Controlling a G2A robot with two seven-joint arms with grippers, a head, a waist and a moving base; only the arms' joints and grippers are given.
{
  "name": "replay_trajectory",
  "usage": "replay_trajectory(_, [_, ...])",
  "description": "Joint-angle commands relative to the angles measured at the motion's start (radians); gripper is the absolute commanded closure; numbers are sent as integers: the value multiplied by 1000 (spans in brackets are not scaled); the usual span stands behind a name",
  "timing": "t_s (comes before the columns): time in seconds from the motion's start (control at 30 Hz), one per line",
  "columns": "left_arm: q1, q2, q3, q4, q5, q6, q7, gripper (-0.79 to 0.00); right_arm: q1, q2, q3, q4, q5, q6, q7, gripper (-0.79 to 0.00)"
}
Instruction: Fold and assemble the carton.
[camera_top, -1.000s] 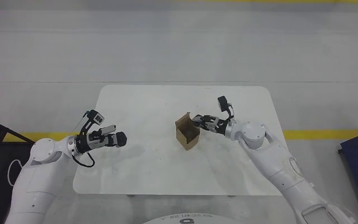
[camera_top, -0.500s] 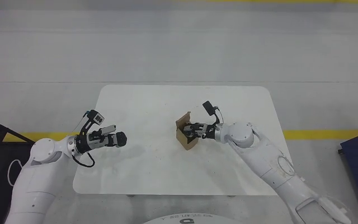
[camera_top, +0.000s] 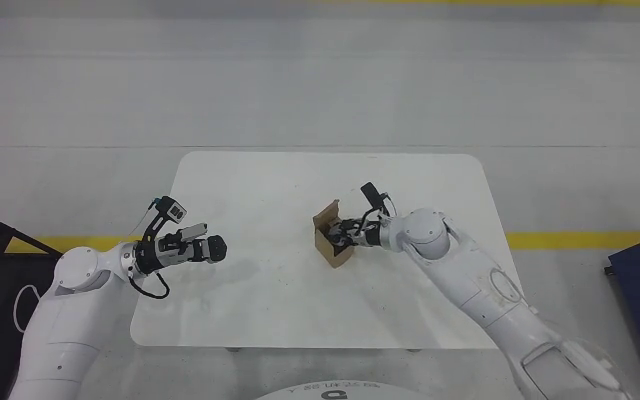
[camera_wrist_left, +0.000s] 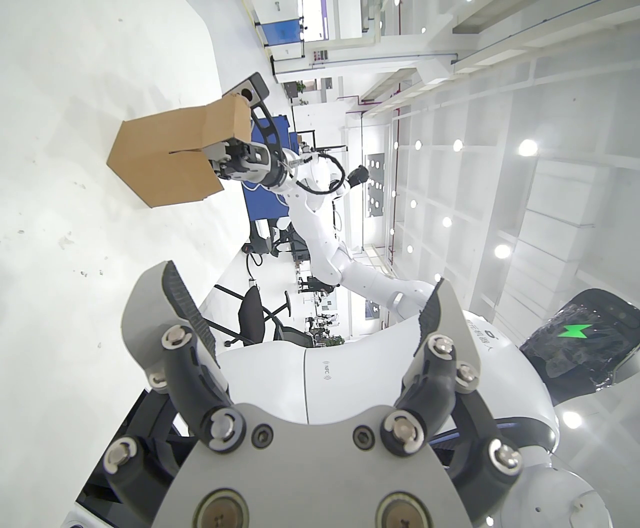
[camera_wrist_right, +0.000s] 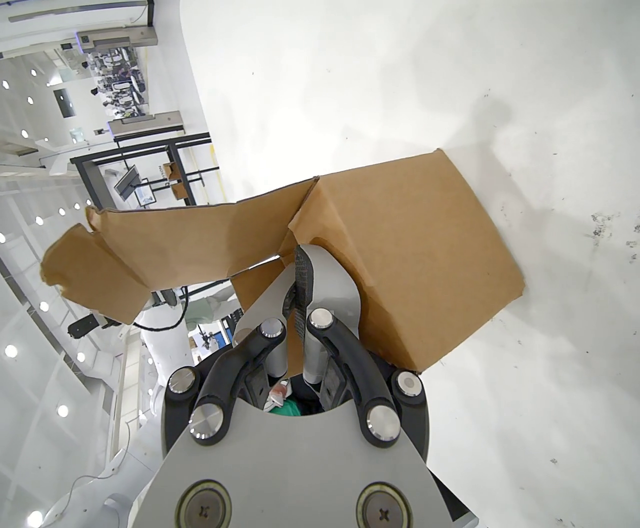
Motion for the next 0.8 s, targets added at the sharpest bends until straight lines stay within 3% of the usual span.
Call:
replay_trajectory(0.0, [0, 0, 0, 0, 0, 0, 0, -785, 3, -3, -6, -2, -9, 24, -15, 0])
replay_trajectory(0.13, [0, 0, 0, 0, 0, 0, 0, -785, 5, -7, -15, -8, -21, 38, -29, 0])
replay_trajectory(0.33, [0, 0, 0, 0, 0, 0, 0, -785, -35, -1, 22, -47, -25, 18, -86, -179])
replay_trajectory(0.4, [0, 0, 0, 0, 0, 0, 0, -785, -58, 4, 42, -72, -28, 6, -106, -197])
replay_trajectory(0.77, [0, 0, 0, 0, 0, 0, 0, -785, -207, 33, 160, -204, -24, -124, -147, -206])
